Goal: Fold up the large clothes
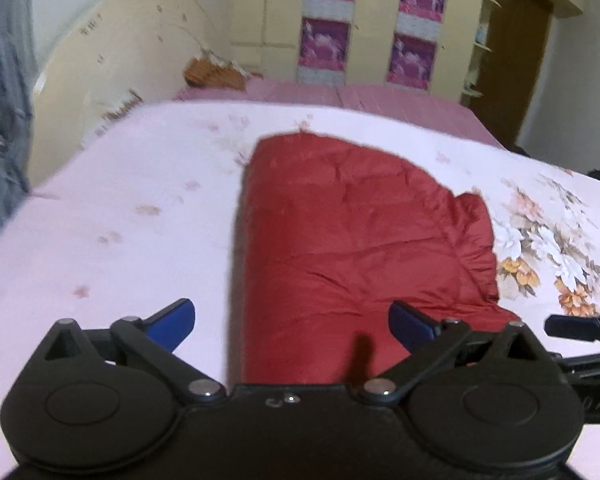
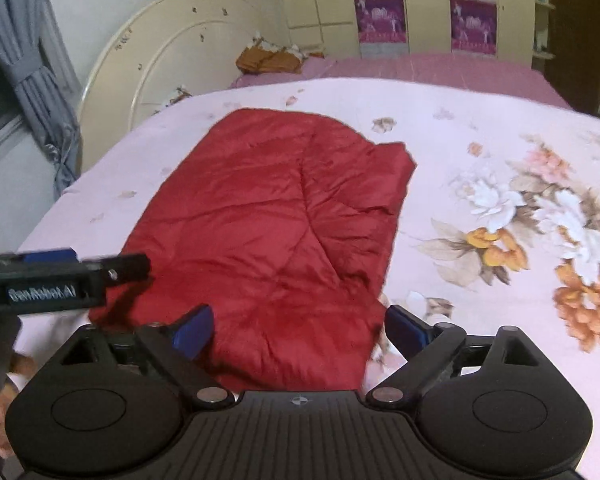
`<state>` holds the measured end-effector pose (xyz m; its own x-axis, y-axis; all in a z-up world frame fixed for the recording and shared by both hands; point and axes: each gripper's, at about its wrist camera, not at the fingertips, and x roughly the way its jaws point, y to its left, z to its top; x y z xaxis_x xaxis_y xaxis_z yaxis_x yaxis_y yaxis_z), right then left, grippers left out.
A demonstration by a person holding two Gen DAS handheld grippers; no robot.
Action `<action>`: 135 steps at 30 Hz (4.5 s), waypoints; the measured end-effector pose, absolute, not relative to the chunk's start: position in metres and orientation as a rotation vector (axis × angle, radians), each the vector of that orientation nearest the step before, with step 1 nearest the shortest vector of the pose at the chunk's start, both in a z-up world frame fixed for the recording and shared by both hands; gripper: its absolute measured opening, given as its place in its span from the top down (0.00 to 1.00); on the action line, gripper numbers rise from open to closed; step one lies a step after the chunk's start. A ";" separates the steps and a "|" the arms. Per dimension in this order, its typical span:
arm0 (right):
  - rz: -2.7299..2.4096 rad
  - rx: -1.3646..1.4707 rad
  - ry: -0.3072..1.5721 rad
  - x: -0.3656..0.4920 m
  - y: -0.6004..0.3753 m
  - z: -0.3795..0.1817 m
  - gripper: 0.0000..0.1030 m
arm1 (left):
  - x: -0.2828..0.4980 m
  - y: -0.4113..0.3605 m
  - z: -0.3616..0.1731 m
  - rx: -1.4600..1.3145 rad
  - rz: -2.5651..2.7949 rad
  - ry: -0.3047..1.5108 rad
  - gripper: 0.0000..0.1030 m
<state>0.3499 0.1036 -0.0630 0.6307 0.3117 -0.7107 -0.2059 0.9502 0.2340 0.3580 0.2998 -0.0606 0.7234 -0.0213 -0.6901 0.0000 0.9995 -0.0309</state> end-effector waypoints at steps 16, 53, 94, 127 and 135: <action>0.364 0.159 0.656 0.165 0.050 0.005 0.11 | 0.168 0.241 0.024 -0.040 0.032 0.619 0.00; 0.359 0.173 0.503 0.060 0.023 0.044 0.11 | 0.079 0.220 0.043 0.021 0.063 0.524 0.01; 0.360 0.184 0.510 0.067 0.024 0.041 0.11 | 0.085 0.193 0.048 0.133 0.044 0.527 0.00; 0.335 0.198 0.539 0.090 0.011 0.029 0.11 | 0.113 0.214 0.036 0.023 0.059 0.605 0.00; 0.311 0.214 0.597 0.123 0.013 0.011 0.11 | 0.152 0.224 0.014 0.017 0.032 0.633 0.05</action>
<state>0.1227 0.0133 0.0107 0.7826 0.3469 -0.5169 -0.2242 0.9317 0.2858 0.1523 0.2238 0.0143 0.8057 0.0348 -0.5913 -0.0243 0.9994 0.0256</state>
